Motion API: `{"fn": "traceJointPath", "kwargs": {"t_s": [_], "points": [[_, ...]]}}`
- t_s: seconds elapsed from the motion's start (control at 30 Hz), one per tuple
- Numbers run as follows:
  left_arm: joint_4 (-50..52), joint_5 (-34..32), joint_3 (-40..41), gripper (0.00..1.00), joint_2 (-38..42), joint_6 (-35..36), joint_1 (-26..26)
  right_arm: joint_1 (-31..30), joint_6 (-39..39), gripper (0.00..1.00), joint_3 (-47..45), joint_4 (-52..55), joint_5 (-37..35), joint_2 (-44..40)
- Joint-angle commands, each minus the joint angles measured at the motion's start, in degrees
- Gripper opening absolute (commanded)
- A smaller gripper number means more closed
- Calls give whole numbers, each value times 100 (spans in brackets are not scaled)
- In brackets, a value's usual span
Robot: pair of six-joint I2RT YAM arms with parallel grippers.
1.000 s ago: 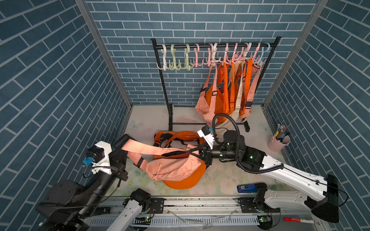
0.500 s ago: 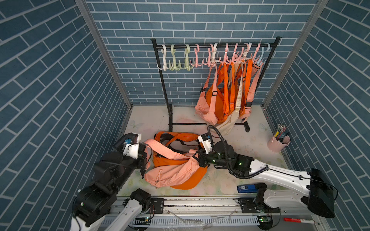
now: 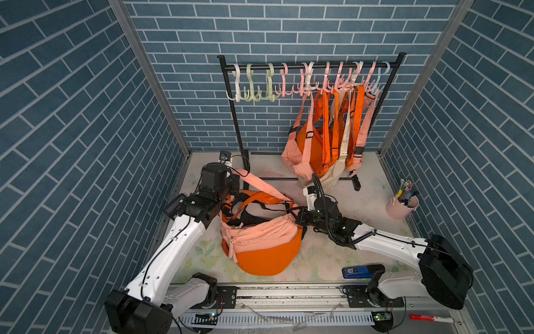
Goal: Take the bag off the hook
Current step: Place the bag inside the bag.
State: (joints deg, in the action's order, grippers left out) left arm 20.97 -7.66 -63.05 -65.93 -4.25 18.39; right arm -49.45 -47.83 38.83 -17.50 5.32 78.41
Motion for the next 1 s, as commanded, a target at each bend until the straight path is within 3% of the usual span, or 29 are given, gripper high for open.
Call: {"fn": "traceJointPath", "kwargs": {"t_s": [0.0,0.3,0.63,0.7,0.87,0.97], "points": [[-627,126,-467,0,-555,-33,-25,138,-243,0,-63,-434,243,320],[-870,204,-731,0,-1987,-37,-20,345,-226,0,-83,-951,520,1007],[-559,279,-1088,0,-3248,-186,-11,436,-139,14,-14,-1046,722,1279],[-576,292,-1074,6,-3399,-232,-12,447,-82,19,22,-955,740,1267],[-421,393,-1172,35,-3648,-243,-12,468,100,40,15,-718,709,1099],[-278,397,-1314,45,-3682,-235,-26,469,242,50,28,-538,668,894]]}}
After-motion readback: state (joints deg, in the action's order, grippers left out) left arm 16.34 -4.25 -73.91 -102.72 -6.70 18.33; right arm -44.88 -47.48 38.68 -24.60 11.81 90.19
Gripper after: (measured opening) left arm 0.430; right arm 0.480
